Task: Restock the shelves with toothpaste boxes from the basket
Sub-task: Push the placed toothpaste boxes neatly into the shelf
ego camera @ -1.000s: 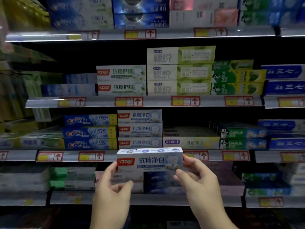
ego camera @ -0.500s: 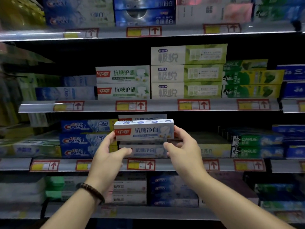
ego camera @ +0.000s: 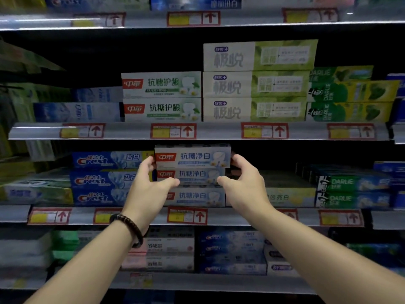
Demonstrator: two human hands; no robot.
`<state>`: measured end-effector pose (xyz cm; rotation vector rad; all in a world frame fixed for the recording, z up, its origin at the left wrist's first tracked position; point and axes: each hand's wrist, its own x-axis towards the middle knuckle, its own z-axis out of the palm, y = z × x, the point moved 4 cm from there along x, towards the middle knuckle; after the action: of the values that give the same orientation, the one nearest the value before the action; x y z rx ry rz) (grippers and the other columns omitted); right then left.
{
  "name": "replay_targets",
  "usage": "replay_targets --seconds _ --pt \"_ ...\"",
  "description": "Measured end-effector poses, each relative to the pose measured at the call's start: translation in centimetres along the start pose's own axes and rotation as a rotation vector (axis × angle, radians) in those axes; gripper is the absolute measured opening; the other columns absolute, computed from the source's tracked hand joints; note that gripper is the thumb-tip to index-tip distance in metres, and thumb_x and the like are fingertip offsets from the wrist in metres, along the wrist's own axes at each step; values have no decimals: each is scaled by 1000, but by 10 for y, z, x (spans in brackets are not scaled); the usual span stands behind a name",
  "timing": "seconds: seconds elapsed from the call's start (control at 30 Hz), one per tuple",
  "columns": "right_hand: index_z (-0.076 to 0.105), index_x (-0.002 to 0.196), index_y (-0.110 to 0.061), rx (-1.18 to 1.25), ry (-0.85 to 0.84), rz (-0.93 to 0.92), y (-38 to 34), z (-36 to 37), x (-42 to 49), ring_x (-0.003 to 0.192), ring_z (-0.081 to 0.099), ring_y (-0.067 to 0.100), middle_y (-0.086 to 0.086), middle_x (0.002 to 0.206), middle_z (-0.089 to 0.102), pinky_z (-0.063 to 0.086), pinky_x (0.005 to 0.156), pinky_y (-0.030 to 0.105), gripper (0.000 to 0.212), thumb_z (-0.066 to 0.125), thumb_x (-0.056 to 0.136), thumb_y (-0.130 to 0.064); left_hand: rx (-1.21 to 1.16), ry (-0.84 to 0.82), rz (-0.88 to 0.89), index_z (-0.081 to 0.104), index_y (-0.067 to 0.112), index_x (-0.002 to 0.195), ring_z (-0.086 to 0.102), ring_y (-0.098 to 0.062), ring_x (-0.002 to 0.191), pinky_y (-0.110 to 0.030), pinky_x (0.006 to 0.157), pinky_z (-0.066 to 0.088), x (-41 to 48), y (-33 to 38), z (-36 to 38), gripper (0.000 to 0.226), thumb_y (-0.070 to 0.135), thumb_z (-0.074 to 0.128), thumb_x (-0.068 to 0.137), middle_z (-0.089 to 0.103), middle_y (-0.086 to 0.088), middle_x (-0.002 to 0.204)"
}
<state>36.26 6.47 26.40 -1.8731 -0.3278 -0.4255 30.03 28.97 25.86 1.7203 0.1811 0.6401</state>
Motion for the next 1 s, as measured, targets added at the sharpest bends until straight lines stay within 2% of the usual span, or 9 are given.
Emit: replay_targets --seconds 0.13,0.37,0.5,0.63,0.73,0.77,0.83,0.93,1.0 --pt "40 161 -32 -3 -6 4 2 3 3 139 54 21 -7 153 55 53 111 50 73 73 96 -24 -10 -13 -6 31 35 159 55 -15 126 -52 110 49 4 -2 3 83 24 77 92 51 31 121" --pt "49 154 -36 -15 -39 1 4 5 10 121 66 22 -5 134 68 62 97 47 65 71 96 -18 -3 -21 -19 26 36 161 54 -21 133 -55 111 47 15 -10 0 89 32 78 89 52 15 146" --pt "44 159 -32 -6 -51 16 5 5 11 117 66 19 -4 137 66 63 92 40 69 72 98 -17 9 -36 -12 29 30 160 58 -19 127 -53 109 49 19 -10 1 83 27 77 92 60 16 133" --pt "43 159 -29 -15 -56 26 4 6 13 118 65 19 -2 140 64 63 87 37 68 72 98 -20 33 -35 -13 28 29 161 55 -21 131 -54 110 48 23 -9 1 87 29 79 90 53 12 144" --pt "44 158 -28 -24 -62 35 2 7 13 104 67 14 0 133 67 59 73 26 66 72 98 -21 86 -47 2 50 43 127 57 -21 125 -54 106 51 26 -7 3 49 31 78 88 51 7 145" --pt "45 157 -28 -22 -63 40 3 7 14 102 66 12 0 131 67 58 70 24 65 72 99 -22 98 -56 4 48 48 111 58 -21 122 -55 106 51 27 -6 4 42 32 78 88 50 6 143" --pt "52 146 -29 -18 -68 46 4 8 15 100 67 13 -2 125 69 60 68 24 53 72 99 -23 123 -59 9 45 47 101 57 -23 120 -56 106 51 27 -5 5 39 32 78 89 46 4 139" --pt "55 120 -34 -17 -82 56 5 9 14 94 68 12 -7 107 69 58 63 23 30 72 99 -21 178 -50 0 50 38 116 56 -26 121 -57 106 50 28 -6 6 40 33 78 88 38 5 136" --pt "58 119 -33 -19 -82 51 5 9 13 94 70 13 -6 105 70 61 65 25 27 72 99 -21 206 -50 -14 52 34 124 55 -28 124 -57 107 49 28 -6 7 45 36 79 87 35 6 140"
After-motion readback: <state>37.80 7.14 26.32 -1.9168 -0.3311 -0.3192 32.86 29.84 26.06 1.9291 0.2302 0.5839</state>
